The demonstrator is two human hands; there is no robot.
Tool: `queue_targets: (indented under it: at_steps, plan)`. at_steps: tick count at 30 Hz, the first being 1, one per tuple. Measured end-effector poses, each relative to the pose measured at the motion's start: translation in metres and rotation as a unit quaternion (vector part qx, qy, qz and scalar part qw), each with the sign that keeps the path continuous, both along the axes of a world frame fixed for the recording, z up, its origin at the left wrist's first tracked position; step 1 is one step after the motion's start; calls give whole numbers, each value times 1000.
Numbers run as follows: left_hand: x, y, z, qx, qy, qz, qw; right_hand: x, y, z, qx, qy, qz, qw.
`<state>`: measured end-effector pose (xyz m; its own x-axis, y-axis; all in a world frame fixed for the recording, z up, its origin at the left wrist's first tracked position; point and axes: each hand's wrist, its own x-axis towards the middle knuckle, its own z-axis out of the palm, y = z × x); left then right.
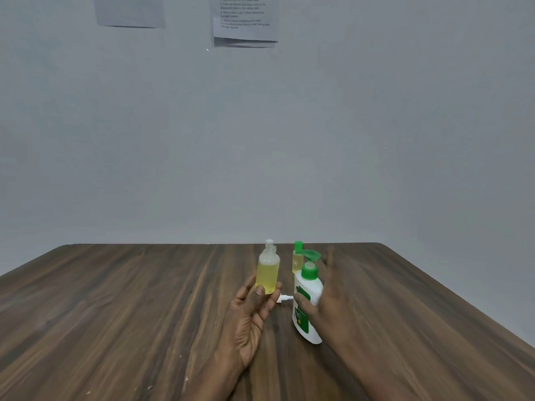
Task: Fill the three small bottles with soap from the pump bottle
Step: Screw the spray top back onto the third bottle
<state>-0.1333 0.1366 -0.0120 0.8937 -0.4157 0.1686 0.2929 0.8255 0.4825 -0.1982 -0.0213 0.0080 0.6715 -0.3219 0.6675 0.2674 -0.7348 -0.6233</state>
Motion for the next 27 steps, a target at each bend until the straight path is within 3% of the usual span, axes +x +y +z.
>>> queue_targets:
  at_steps: [2,5,13,19,27]
  plan:
    - [0,2,1,11,-6,11,1000,2,2,-11,49,58,-16,997]
    - [0,8,3,26,-19,21,999,3,2,-20,50,120,-53,990]
    - [8,18,4,31,-51,31,998,-10,-23,6,110,88,-120,983]
    - [14,20,3,71,-97,41,992,-23,-48,11,86,92,-196,972]
    - [14,22,-1,129,-106,45,985,-28,-51,2,106,90,-176,974]
